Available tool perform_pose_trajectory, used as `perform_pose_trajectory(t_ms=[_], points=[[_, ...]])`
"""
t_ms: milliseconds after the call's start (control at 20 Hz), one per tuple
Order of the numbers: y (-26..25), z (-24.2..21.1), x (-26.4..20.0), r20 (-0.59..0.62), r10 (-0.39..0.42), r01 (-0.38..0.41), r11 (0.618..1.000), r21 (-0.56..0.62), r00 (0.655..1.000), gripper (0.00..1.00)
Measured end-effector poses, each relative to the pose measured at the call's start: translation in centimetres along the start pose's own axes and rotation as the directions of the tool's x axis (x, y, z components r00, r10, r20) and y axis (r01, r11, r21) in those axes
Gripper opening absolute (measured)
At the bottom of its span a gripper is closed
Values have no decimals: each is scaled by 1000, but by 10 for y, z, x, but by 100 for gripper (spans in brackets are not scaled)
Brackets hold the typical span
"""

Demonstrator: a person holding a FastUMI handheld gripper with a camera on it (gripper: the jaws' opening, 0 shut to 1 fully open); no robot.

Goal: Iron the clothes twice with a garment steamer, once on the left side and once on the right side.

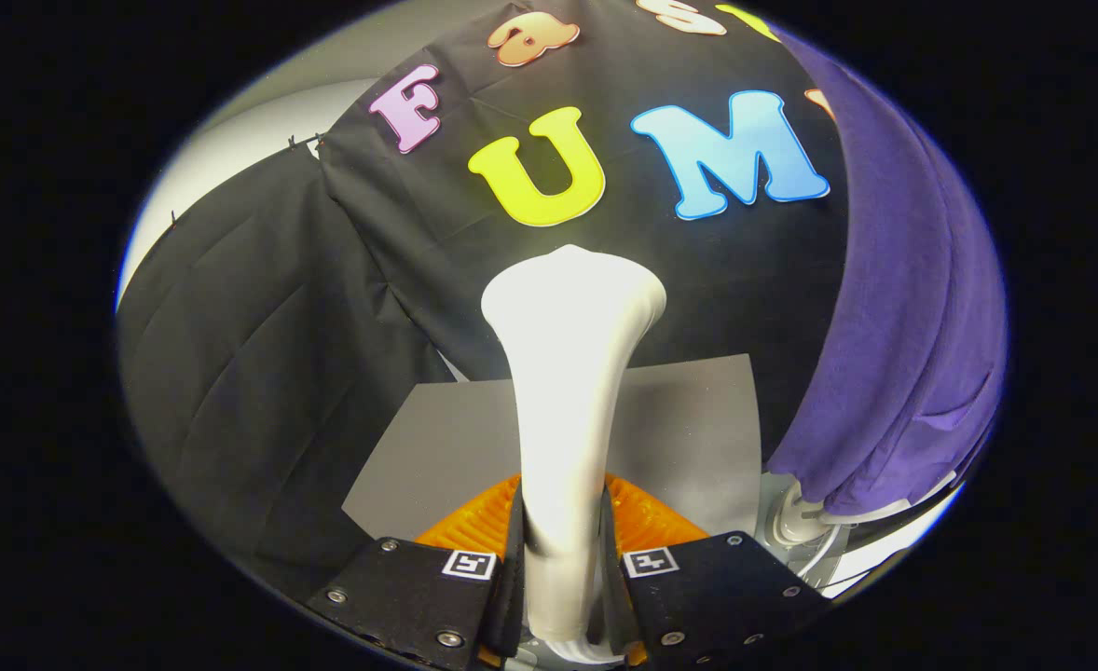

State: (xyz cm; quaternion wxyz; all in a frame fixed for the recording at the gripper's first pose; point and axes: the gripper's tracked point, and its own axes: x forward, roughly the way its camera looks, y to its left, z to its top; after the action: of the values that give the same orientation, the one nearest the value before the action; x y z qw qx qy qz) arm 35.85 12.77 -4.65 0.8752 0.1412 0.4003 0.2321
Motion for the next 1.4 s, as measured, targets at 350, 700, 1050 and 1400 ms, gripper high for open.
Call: perform_pose_trajectory(t_ms=[350, 700, 1050, 1400], points=[[16, -40, -73, 68, 13, -11, 1000, -20, 998, 35], [11, -96, -147, 117, -7, 10, 1000, -23, 993, 35], [-14, -126, -207, 194, -48, 44, 999, 24, 980, 35], [-24, -82, -265, 335, -57, 56, 998, 12, 940, 35]])
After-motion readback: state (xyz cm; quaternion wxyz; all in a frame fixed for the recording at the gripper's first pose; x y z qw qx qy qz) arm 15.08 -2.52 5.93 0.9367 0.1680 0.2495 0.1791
